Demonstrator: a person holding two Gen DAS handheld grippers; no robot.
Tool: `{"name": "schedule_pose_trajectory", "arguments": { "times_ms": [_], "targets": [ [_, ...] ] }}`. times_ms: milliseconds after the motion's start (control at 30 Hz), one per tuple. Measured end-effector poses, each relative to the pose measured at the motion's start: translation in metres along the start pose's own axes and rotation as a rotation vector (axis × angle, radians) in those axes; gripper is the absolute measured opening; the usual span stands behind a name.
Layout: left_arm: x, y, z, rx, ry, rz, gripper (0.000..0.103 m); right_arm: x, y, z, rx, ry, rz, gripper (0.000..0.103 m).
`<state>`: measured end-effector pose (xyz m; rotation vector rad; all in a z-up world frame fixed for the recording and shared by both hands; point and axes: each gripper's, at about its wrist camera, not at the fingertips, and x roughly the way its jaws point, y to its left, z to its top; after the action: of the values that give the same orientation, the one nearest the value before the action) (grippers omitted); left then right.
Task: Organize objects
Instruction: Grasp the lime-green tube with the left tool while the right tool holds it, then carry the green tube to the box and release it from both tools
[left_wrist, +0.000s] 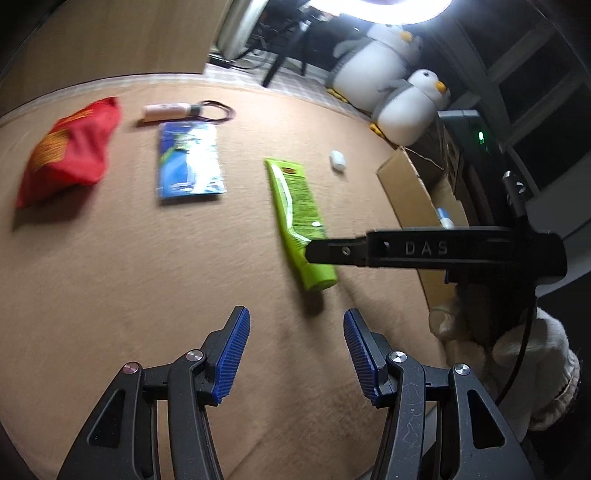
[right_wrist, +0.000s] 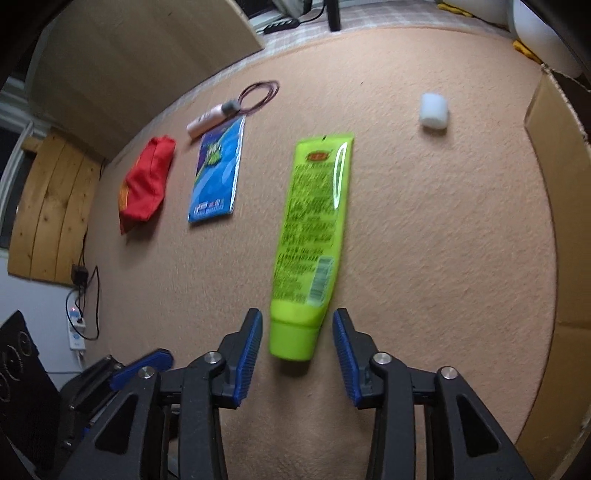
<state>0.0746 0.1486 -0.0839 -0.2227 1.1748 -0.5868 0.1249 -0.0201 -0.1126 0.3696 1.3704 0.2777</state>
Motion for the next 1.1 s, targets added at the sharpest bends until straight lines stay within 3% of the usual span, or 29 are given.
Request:
{"name": "schedule_pose_trajectory", "arguments": {
  "times_ms": [200,700,867,1100],
  "targets": [
    [0.033,-0.008,0.023,-0.004,0.035,-0.046,0.057,0.002,-0.004,0.022,0.016,-0.006,0.008,0.042],
    [0.076,-0.016,0.044,0.039,0.088,-0.031,0.055,0.015,-0.008,0.032,0.015,0.044,0.043,0.042],
    [0.079,-0.018,0.045,0.052,0.084,-0.009,0.045,0.017,-0.006,0.031,0.011,0.052,0.043,0.038],
    [0.079,-0.02,0.046,0.048,0.069,0.003,0.044,0.015,-0.011,0.03,0.038,0.04,0.051,0.03]
  ]
}}
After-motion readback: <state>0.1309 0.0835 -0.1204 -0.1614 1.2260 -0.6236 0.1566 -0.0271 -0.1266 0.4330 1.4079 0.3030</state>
